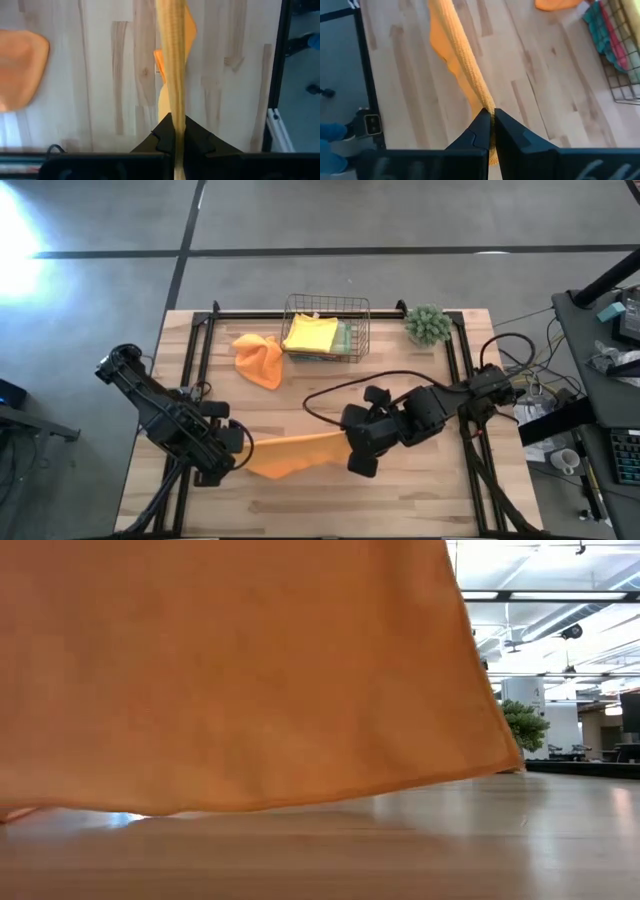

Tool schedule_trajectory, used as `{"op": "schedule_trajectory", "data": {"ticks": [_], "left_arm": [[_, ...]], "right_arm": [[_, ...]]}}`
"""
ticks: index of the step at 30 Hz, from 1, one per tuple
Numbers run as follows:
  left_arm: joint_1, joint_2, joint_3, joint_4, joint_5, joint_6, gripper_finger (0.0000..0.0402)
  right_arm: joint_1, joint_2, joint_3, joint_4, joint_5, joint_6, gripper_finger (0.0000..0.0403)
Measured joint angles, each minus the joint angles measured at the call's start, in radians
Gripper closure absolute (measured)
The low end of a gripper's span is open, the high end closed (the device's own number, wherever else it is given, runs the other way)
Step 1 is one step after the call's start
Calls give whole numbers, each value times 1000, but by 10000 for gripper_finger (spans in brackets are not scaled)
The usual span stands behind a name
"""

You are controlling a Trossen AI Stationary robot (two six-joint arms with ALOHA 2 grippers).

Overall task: Fold microfiber towels
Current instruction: Fold the bottom orange microfiber cloth

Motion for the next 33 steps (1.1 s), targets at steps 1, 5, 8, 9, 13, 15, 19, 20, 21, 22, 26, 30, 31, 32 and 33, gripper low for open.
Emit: {"op": "schedule_trajectory", "data": {"ticks": [1,5,8,9,13,15,19,20,21,22,26,30,31,32,33], "left_arm": [[0,-3,0,0,-5,18,401],[10,-13,4,-2,-46,90,401],[31,-15,5,-2,-72,136,402],[37,-15,5,-3,-82,153,402],[70,-15,5,-3,-168,241,402],[94,-15,5,-2,-221,273,402],[146,-16,5,-3,-307,328,402],[160,-16,5,-2,-330,342,402],[174,-17,5,-2,-356,356,402],[188,-17,5,-2,-383,376,402],[245,-23,5,-2,-495,457,401],[286,-30,5,-2,-534,504,401],[290,-32,5,-2,-534,508,401],[290,-32,5,-2,-533,508,401],[290,-32,5,-2,-524,508,401]], "right_arm": [[0,-1,0,-7,6,2,394],[0,1,-1,-20,34,-5,394],[-1,1,-1,-23,94,-22,394],[-1,1,-1,-24,112,-23,394],[0,1,-2,-35,208,-33,394],[-1,1,-2,-37,238,-54,394],[-10,1,-2,-53,310,-108,394],[-13,1,-2,-59,342,-124,394],[-17,0,-2,-71,377,-135,394],[-20,0,1,-90,415,-151,394],[-40,-2,27,-132,522,-211,394],[-51,-3,49,-135,550,-266,394],[-51,-3,50,-136,547,-266,394],[-51,-3,50,-136,538,-255,394],[-49,-3,50,-136,520,-240,394]]}}
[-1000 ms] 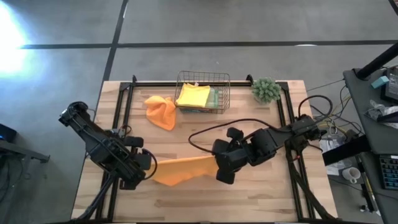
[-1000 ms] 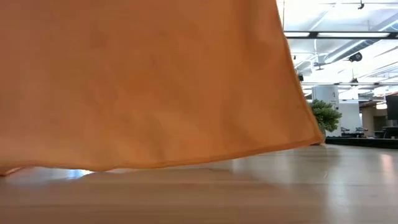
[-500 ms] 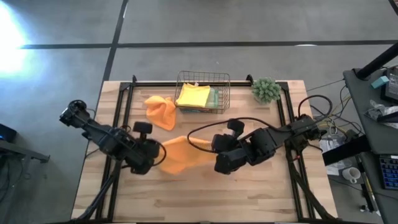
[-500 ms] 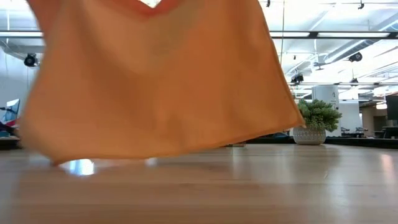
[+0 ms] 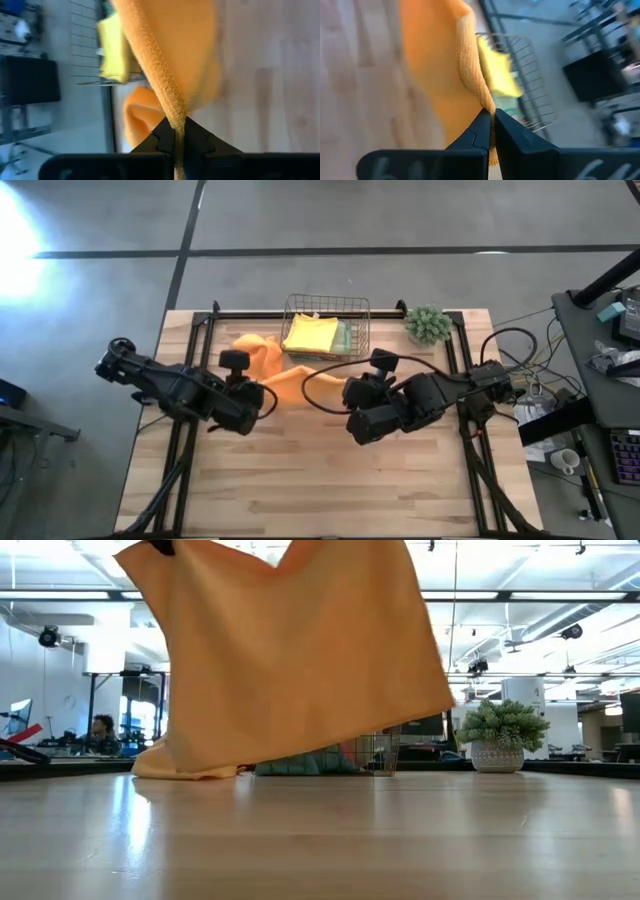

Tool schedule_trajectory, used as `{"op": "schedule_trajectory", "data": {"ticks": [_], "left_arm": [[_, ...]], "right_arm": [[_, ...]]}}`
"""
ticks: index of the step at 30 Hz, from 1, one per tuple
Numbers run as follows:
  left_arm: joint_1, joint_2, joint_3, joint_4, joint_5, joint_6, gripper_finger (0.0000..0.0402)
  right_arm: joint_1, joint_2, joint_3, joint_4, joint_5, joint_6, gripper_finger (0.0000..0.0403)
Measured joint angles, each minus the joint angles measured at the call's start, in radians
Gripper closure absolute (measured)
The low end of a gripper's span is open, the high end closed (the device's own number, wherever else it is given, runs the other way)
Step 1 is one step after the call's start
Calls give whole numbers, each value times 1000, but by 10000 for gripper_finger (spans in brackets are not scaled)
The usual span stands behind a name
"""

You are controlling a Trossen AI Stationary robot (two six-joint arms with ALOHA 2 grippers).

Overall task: Fold microfiber towels
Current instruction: Fold the bottom orange microfiber cloth

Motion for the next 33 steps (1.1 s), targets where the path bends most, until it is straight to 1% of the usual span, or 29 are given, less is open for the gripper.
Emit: {"op": "schedule_trajectory", "data": {"ticks": [2,3,9,11,13,16,18,23,26,28,33], "left_arm": [[-6,0,0,0,47,-18,401],[-11,0,0,0,87,-47,401],[-60,17,-4,4,444,-249,401],[-92,34,-17,20,521,-301,401],[-135,57,-43,71,557,-315,401],[-201,100,-92,162,574,-332,401],[-233,135,-109,184,608,-359,401],[-305,214,-116,199,712,-430,401],[-335,231,-117,260,800,-469,401],[-344,237,-124,311,825,-485,401],[-344,238,-182,392,828,-467,401]], "right_arm": [[7,0,-4,1,-46,36,394],[15,0,-7,0,-65,55,394],[70,38,-30,15,-233,211,394],[90,63,-38,15,-285,263,394],[117,95,-50,26,-330,314,394],[163,153,-54,34,-373,376,394],[192,190,-55,54,-399,414,394],[253,272,-55,211,-494,479,394],[283,317,-55,309,-550,536,394],[301,336,-55,335,-558,567,394],[316,353,-56,337,-558,593,394]]}}
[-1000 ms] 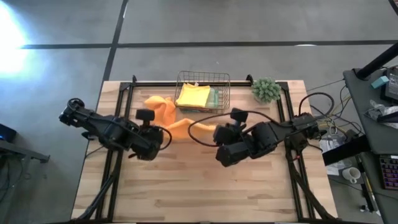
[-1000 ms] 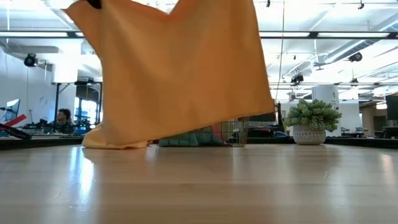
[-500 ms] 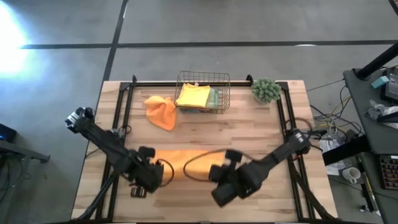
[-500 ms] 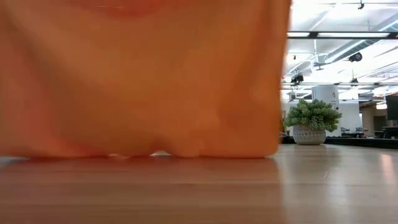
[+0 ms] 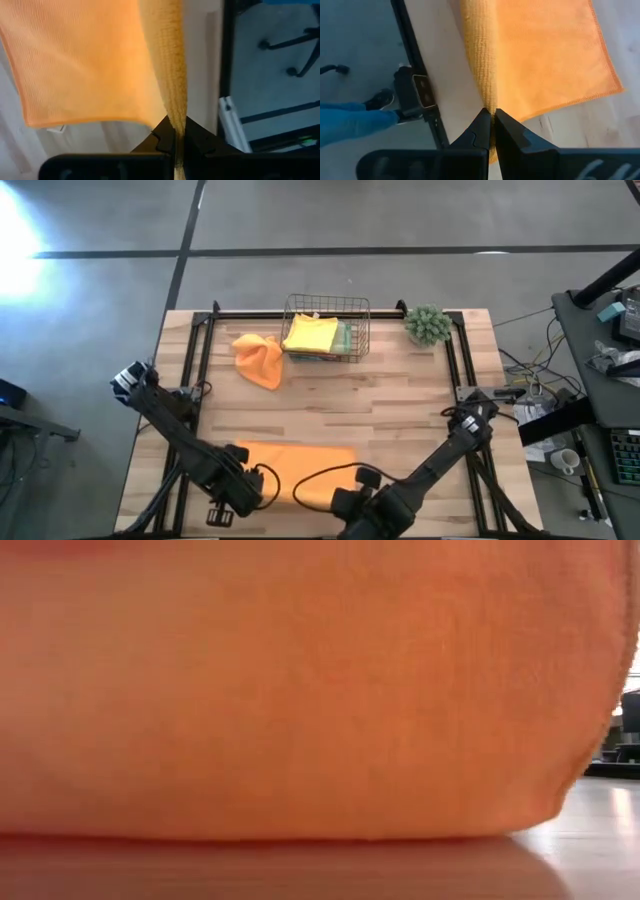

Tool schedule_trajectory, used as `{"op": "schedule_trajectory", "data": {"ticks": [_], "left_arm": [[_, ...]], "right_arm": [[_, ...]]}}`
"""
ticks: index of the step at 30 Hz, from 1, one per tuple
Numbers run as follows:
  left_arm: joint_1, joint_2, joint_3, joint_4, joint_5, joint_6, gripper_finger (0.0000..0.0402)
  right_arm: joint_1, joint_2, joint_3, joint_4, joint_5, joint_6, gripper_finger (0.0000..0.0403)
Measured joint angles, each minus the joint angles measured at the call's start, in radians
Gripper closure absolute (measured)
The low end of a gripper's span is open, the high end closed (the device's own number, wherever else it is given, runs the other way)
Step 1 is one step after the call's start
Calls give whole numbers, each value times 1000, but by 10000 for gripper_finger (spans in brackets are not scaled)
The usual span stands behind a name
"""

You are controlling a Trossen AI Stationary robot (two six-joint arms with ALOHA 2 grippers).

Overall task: Fold microfiber towels
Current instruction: Fold the bottom orange microfiber cloth

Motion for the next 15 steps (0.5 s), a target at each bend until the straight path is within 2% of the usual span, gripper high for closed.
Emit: {"op": "schedule_trajectory", "data": {"ticks": [9,15], "left_arm": [[9,0,-177,38,-10,-6,401],[50,0,-226,47,-73,-5,401]], "right_arm": [[-44,4,-74,-9,57,-14,394],[-90,4,-177,-11,57,-9,394]]}}
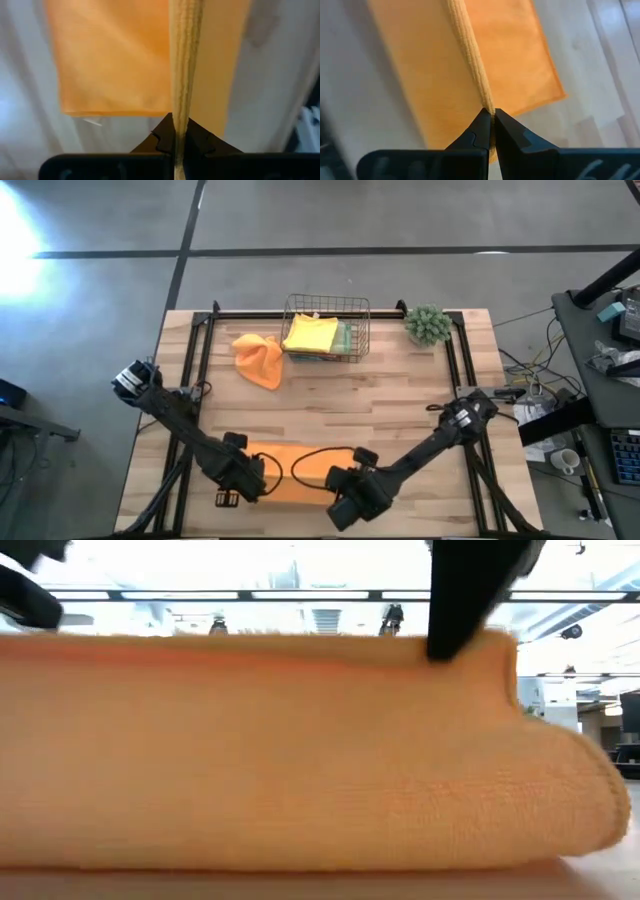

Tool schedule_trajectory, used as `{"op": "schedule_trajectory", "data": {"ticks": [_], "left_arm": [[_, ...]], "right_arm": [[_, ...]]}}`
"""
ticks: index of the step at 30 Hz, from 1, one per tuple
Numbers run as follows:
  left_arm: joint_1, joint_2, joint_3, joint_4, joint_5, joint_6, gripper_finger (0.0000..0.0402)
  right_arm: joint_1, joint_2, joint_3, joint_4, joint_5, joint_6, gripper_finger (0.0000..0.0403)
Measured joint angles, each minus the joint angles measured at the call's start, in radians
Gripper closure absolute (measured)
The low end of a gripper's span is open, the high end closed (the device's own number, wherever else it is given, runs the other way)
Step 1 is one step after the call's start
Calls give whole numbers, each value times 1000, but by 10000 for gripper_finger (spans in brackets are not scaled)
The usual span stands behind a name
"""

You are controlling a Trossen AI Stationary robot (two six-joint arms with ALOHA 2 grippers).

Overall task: Fold microfiber towels
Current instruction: Fold the bottom orange microfiber cloth

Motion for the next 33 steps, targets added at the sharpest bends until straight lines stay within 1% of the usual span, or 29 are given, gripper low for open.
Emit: {"op": "schedule_trajectory", "data": {"ticks": [3,8,13,15,18,22,24,27,31,33], "left_arm": [[46,0,-22,-1,-16,11,401],[109,0,-53,-4,-16,77,401],[133,0,-55,0,-15,94,401],[135,0,-55,2,-19,126,401],[134,0,-55,7,-41,135,402],[134,0,-55,7,-65,134,400],[134,-1,-55,8,-66,133,391],[134,-2,-55,8,-66,132,368],[133,-2,-55,-1,-67,102,324],[134,-2,-54,-42,-67,98,301]], "right_arm": [[-27,0,-42,3,0,-5,394],[-79,0,-88,11,0,-19,394],[-114,0,-102,26,-20,-60,394],[-121,0,-102,31,-24,-72,393],[-128,0,-102,38,-24,-92,384],[-137,0,-93,37,-30,-105,353],[-142,0,-87,37,-30,-105,334],[-144,-1,-82,35,-30,-105,305],[-144,-6,-69,10,-30,-116,277],[-143,-18,-60,-15,-29,-124,267]]}}
